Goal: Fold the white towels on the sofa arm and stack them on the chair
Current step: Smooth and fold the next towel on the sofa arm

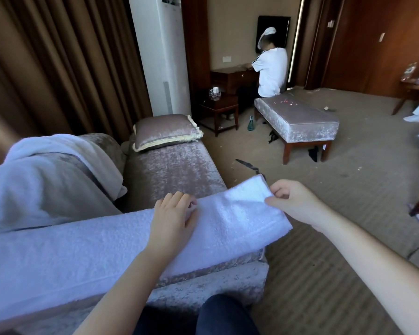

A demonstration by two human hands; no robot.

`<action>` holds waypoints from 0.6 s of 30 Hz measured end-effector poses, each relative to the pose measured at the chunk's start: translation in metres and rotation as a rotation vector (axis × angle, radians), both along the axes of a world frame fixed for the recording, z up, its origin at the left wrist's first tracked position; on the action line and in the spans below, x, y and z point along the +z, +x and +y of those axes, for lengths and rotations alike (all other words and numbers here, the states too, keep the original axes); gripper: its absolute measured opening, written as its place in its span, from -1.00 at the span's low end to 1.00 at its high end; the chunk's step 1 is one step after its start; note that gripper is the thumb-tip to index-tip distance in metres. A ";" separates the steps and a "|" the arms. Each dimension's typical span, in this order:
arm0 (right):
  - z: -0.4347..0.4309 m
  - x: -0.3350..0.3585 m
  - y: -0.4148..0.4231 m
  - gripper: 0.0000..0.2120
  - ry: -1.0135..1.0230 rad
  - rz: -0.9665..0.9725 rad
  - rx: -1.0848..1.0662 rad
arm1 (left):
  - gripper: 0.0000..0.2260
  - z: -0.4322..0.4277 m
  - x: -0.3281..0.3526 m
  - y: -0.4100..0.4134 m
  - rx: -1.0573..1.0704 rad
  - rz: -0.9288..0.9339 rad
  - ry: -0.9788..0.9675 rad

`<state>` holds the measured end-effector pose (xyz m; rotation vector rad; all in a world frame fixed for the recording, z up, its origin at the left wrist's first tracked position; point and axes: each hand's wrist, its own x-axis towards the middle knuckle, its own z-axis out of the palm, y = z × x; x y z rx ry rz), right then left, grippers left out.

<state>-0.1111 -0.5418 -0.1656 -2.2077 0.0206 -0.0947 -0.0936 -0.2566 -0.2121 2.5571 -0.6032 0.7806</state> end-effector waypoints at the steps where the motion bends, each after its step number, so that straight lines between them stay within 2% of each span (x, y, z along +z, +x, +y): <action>1: 0.010 0.014 -0.005 -0.95 -0.021 -0.042 0.003 | -0.89 -0.004 0.011 -0.006 -0.046 0.135 -0.193; 3: 0.038 0.038 -0.017 -0.93 -0.052 -0.126 0.021 | -0.88 -0.012 0.039 -0.019 -0.160 0.463 -0.602; 4: 0.056 0.046 -0.025 -0.92 -0.059 -0.178 0.034 | -0.86 -0.014 0.053 -0.027 -0.203 0.583 -0.746; 6: 0.094 0.049 -0.040 -0.91 -0.041 -0.261 0.075 | -0.73 -0.013 0.072 -0.038 -0.248 0.704 -0.928; 8: 0.128 0.040 -0.053 -0.92 -0.046 -0.300 0.143 | -0.66 -0.003 0.082 -0.046 -0.215 0.715 -0.961; 12: 0.162 0.013 -0.071 -0.80 -0.008 -0.279 0.301 | -0.83 0.034 0.078 -0.044 0.033 0.572 -0.737; 15: 0.160 -0.008 -0.074 -0.84 0.038 -0.398 0.181 | -0.87 0.065 0.079 -0.043 0.056 0.622 -0.821; 18: 0.157 -0.021 -0.060 -0.79 -0.111 -0.491 0.071 | -0.84 0.091 0.088 -0.045 0.086 0.632 -0.879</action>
